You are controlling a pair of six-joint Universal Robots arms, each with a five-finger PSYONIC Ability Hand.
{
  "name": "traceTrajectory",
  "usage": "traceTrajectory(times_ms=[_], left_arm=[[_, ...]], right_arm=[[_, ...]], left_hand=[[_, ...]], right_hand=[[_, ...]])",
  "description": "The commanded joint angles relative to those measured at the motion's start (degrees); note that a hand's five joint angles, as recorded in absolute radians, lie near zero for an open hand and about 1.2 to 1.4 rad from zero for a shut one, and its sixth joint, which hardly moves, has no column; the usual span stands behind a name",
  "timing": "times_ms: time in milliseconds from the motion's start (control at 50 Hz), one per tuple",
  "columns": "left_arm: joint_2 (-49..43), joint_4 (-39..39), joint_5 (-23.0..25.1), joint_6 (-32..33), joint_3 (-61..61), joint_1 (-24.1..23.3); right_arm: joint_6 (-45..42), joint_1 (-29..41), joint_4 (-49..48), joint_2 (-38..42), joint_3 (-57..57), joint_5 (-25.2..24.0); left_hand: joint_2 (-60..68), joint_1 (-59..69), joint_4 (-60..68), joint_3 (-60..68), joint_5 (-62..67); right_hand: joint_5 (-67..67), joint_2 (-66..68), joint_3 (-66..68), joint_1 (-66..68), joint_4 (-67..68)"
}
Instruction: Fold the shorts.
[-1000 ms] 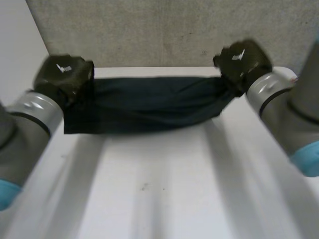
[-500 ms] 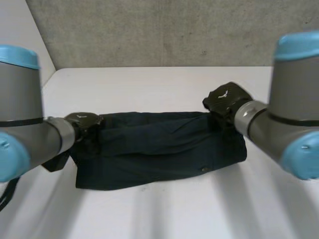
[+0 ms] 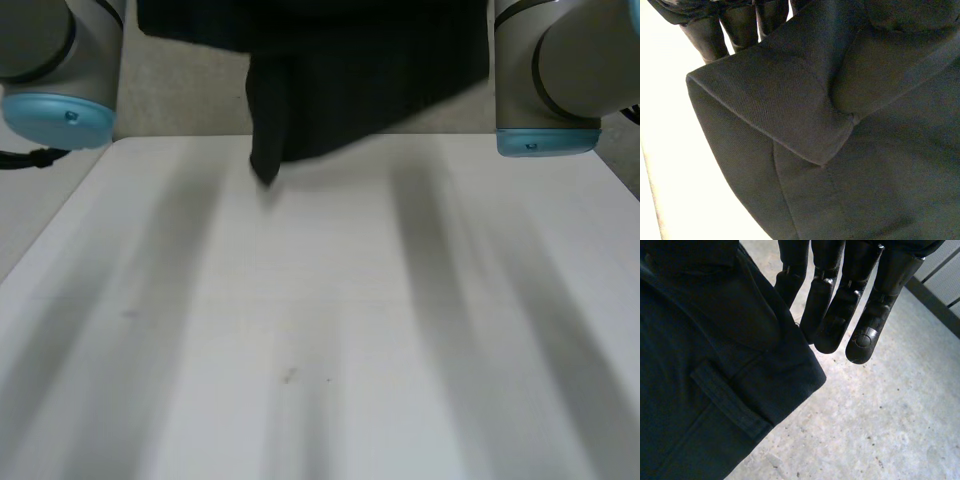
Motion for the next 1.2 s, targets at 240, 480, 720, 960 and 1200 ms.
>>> traceTrajectory(times_ms=[240, 480, 720, 960, 1200], left_arm=[[3.24, 2.45, 1.28, -0.09, -39.28, -0.05], [-2.05, -1.32, 2.95, 0.26, -53.11, -0.32], [12.62, -18.29, 3.13, 0.52, -61.28, 0.12], [25.63, -18.29, 7.78, 1.84, -71.65, 2.85], [31.26, -18.29, 14.29, 2.54, -82.11, 3.20]], right_arm=[[0.07, 0.03, 20.02, 1.35, 25.36, -0.57], [0.34, 1.61, 20.90, 5.75, 39.27, -2.15], [5.43, 0.91, 26.53, -3.12, 46.22, -2.68], [9.83, -0.32, 27.06, -5.15, 50.79, -6.81], [11.32, -1.73, 26.97, -5.15, 50.97, -6.64]], left_hand=[[11.41, 15.60, 10.93, 12.15, 14.76], [9.76, 13.96, 9.29, 10.51, 13.12], [-27.90, -23.70, -28.38, -27.16, -24.54], [-47.11, -42.91, -47.58, -46.36, -43.75], [-40.22, -36.02, -40.70, -39.48, -36.86]], right_hand=[[13.14, 12.55, 11.59, 23.51, 11.62], [13.14, 12.55, 11.59, 23.51, 11.62], [13.14, 12.55, 11.59, 23.51, 11.62], [13.14, 12.55, 11.59, 23.51, 11.62], [13.14, 12.55, 11.59, 23.51, 11.62]])
